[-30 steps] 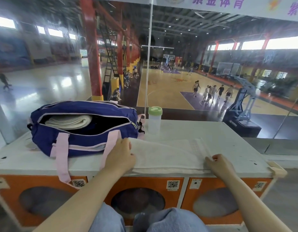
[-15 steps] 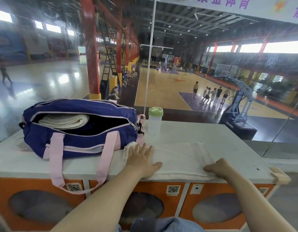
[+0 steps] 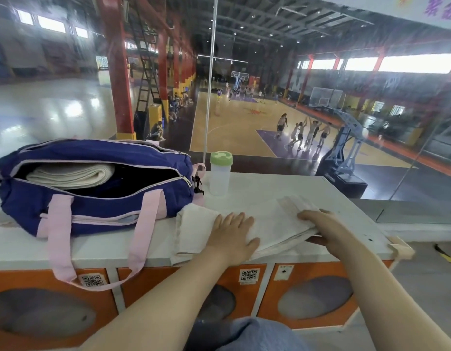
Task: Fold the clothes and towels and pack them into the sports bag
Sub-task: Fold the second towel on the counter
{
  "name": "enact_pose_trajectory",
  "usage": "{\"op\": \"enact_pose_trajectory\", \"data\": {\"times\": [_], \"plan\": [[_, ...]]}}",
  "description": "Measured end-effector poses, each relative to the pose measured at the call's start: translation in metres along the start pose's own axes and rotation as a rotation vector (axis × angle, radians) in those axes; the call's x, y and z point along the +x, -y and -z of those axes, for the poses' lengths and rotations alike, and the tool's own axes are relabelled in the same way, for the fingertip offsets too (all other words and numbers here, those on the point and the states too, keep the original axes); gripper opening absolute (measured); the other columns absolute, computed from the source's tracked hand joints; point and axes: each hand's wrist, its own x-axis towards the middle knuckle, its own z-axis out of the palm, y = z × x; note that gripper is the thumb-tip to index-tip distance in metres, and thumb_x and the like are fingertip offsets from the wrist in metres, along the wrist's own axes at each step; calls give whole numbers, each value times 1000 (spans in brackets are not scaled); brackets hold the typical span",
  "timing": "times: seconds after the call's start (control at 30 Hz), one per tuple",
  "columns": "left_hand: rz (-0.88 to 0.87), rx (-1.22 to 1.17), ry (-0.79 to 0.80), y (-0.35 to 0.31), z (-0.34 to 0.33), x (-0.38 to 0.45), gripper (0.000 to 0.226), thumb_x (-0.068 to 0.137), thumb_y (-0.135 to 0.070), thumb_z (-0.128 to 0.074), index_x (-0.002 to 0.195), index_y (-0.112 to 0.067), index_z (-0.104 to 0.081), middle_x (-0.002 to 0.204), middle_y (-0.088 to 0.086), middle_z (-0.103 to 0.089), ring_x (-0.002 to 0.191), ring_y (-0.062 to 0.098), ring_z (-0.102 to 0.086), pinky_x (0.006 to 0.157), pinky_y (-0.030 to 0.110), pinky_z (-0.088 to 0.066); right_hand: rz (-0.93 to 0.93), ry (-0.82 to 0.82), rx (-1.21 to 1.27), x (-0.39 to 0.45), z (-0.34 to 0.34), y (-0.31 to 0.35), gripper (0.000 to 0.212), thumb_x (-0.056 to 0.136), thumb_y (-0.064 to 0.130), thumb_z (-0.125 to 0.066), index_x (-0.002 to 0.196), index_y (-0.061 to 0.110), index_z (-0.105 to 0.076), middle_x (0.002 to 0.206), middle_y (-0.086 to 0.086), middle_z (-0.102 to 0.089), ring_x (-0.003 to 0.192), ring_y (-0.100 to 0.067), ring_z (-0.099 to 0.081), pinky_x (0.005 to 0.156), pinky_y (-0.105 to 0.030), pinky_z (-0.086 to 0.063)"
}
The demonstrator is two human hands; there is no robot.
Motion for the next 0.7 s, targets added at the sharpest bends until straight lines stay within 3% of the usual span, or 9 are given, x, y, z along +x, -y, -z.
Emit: {"op": "enact_pose_trajectory", "data": {"times": [0.2, 0.27, 0.33, 0.4, 0.5, 0.6, 0.7], "plan": [[-19, -17, 64, 2, -2, 0, 67, 98, -57, -23, 155, -27, -4, 164, -2, 2, 150, 22, 5, 120, 45, 5, 90, 24, 72, -12, -27, 27, 40, 86, 21, -69, 121, 12, -54, 108, -11, -63, 95, -26, -62, 68, -33, -53], [-36, -164, 58, 6, 9, -2, 63, 100, -51, -28, 155, -25, -10, 164, -1, -5, 150, 19, 0, 121, 41, 3, 140, 47, 88, -20, -44, 42, 33, 87, 19, -67, 117, 12, -55, 100, -8, -63, 86, -21, -62, 68, -31, -53], [-13, -417, -57, 13, 25, -6, 53, 103, -38, -33, 153, -22, -23, 161, 0, -22, 148, 18, -14, 121, 37, -5, 222, 41, 36, -24, -62, 53, 32, 85, 20, -67, 114, 12, -58, 96, -6, -65, 85, -20, -63, 74, -35, -56], [114, -667, -241, 27, 42, -11, 45, 103, -26, -35, 148, -20, -37, 153, 1, -38, 143, 19, -29, 119, 36, -19, 318, 31, -134, -32, -79, 61, 34, 80, 26, -67, 110, 15, -58, 95, -4, -65, 90, -22, -64, 85, -43, -55], [381, -791, -442, 55, 65, -20, 38, 101, -23, -34, 133, -17, -53, 136, 4, -55, 129, 25, -47, 108, 37, -37, 417, 88, -342, -47, -107, 67, 29, 80, 23, -63, 105, 16, -50, 91, 0, -59, 84, -17, -59, 77, -37, -50], [604, -964, -470, 79, 71, -33, 39, 100, -26, -34, 130, -9, -53, 131, 10, -55, 125, 30, -49, 105, 37, -39, 530, 157, -517, -60, -137, 69, 13, 84, 16, -58, 82, 17, -46, 83, 2, -50, 70, -12, -47, 56, -26, -34], [708, -1229, -448, 88, 70, -37, 44, 92, -37, -32, 125, -15, -51, 123, 8, -58, 112, 27, -55, 103, 45, -44, 644, 194, -658, -70, -168, 63, 14, 84, 16, -58, 93, 15, -47, 93, 0, -47, 79, -19, -48, 59, -26, -34]]}}
